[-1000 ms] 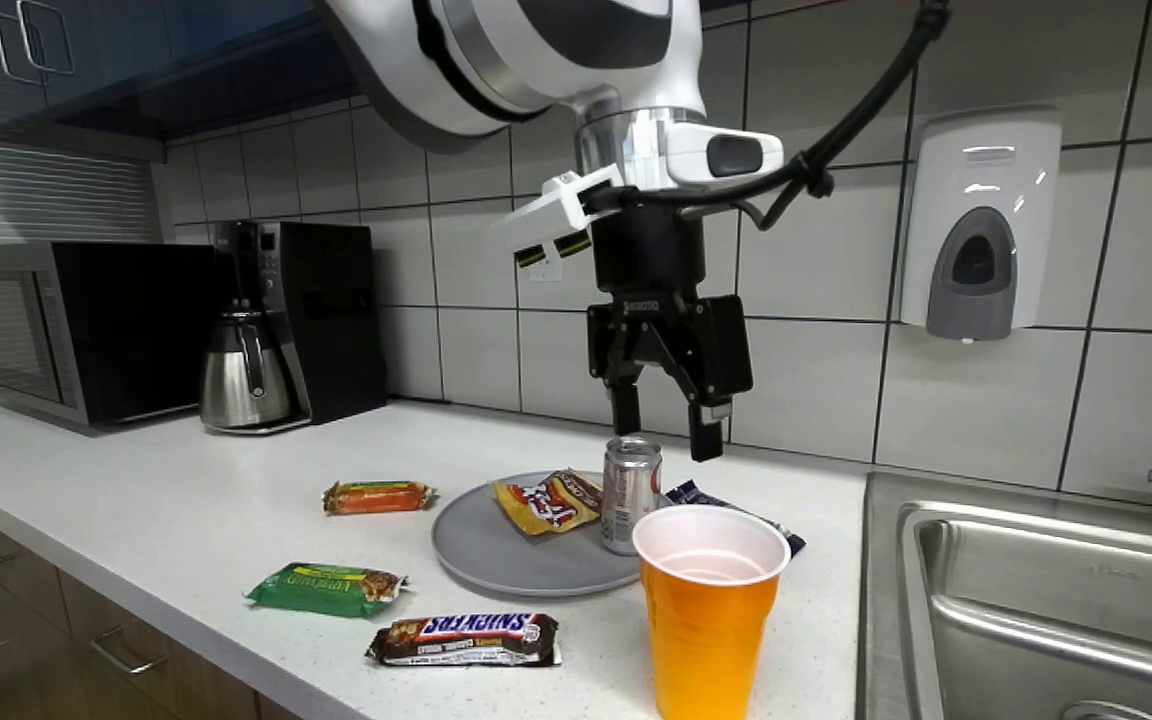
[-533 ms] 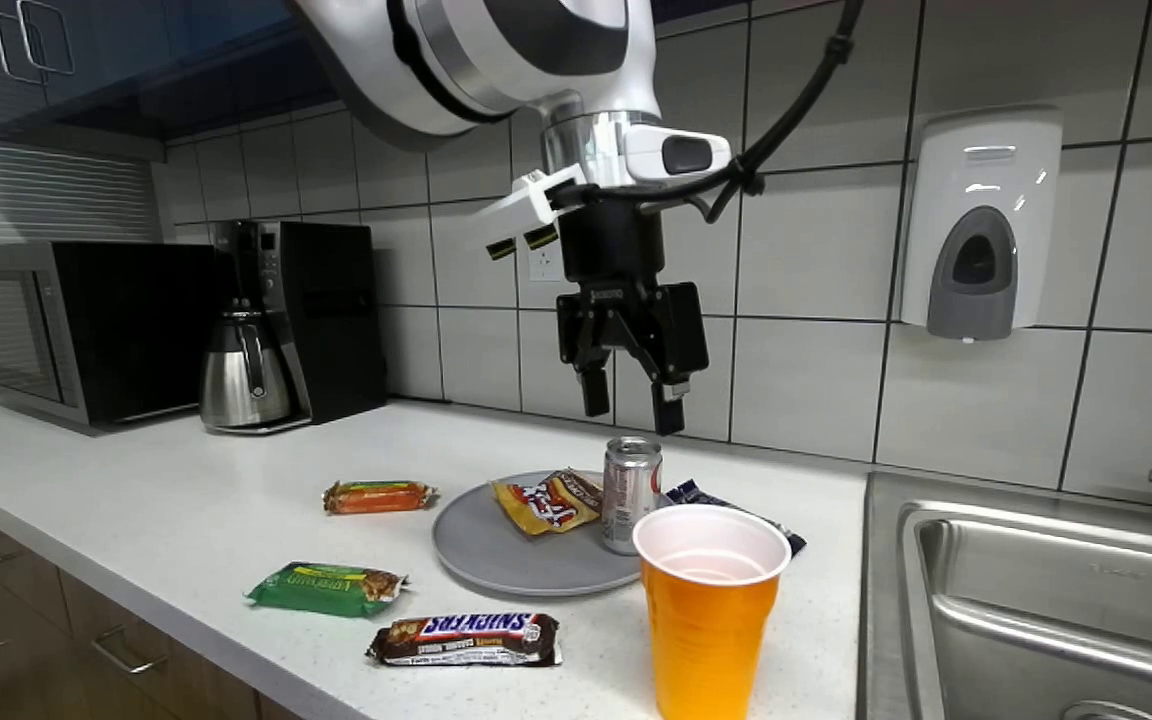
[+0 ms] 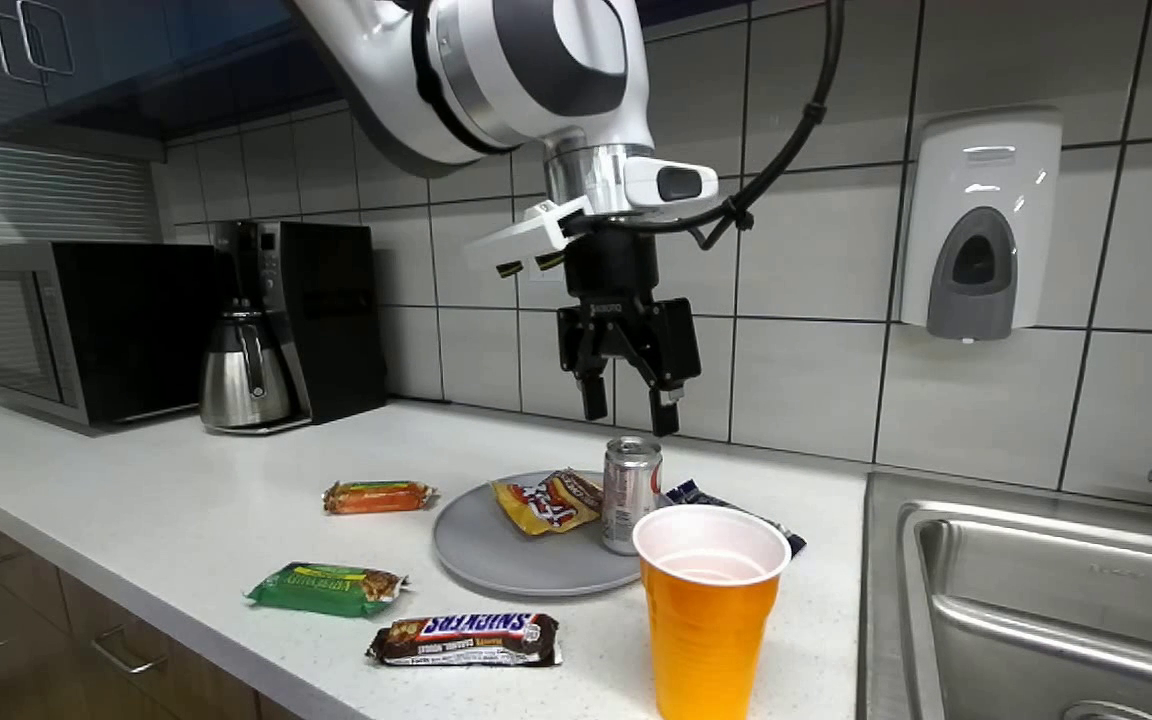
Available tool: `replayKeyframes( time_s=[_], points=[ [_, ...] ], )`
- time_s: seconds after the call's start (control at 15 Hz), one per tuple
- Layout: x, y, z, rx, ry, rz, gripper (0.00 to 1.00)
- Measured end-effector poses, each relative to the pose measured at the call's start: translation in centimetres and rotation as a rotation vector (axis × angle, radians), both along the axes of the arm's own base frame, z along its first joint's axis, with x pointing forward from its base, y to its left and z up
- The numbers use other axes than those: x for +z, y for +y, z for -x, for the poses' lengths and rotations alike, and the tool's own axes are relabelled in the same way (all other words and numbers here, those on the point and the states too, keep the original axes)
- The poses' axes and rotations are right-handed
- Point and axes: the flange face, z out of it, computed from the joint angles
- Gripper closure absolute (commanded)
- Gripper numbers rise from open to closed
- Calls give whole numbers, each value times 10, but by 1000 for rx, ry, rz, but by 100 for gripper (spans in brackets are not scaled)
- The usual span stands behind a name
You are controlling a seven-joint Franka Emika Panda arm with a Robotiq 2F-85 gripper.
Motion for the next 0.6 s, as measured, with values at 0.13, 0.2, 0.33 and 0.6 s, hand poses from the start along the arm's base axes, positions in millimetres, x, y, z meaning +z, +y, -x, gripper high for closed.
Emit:
replayKeyframes(
  time_s=[0.13,0.2,0.33,0.6],
  points=[
    [-6,1,-10,7,1,2,0],
    [-9,2,-15,11,2,3,0],
    [-16,5,-24,21,6,5,0],
    [-25,13,-41,45,12,8,0]
  ],
)
